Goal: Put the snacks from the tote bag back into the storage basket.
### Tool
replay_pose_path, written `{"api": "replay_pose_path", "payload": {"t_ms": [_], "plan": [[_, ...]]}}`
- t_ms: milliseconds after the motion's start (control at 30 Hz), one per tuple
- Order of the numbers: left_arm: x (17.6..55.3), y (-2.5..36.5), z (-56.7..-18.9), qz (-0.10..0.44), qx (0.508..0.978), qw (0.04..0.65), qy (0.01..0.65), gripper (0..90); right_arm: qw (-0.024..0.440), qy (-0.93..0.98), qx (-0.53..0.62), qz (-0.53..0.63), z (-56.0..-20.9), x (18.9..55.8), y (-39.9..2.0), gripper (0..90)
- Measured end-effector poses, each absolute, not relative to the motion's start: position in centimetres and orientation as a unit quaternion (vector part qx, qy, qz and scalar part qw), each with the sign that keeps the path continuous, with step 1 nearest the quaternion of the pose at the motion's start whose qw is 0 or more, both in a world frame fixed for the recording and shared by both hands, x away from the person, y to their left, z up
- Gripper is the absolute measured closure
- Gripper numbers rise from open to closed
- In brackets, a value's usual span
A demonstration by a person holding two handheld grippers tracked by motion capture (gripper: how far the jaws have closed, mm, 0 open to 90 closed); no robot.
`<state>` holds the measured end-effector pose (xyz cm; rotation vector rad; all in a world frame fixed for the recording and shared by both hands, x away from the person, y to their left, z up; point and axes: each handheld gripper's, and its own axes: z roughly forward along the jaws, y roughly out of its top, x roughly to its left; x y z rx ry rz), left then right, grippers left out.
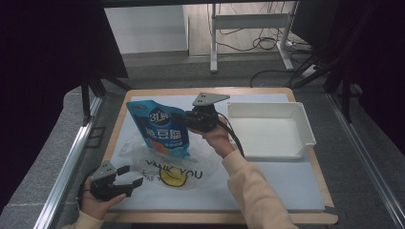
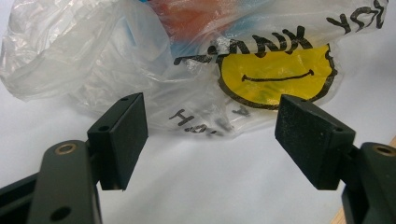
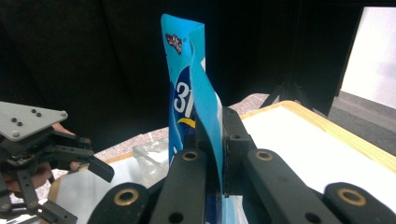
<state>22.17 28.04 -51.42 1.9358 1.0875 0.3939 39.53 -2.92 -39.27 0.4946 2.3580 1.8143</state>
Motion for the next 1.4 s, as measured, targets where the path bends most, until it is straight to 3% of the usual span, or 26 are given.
{"api": "replay_pose_path", "payload": {"t_ms": [633, 1400], "plan": [[22.2, 28.0, -51.4, 0.159, 0.776, 0.429, 0.435, 25.4, 0.048, 0.762, 0.147, 0.629, -37.8, 38.9, -2.6, 88.8], [22.3, 27.9, -51.4, 0.159, 0.775, 0.430, 0.435, 25.4, 0.060, 0.722, 0.139, 0.675, -33.5, 37.3, -4.4, 89.2]]}}
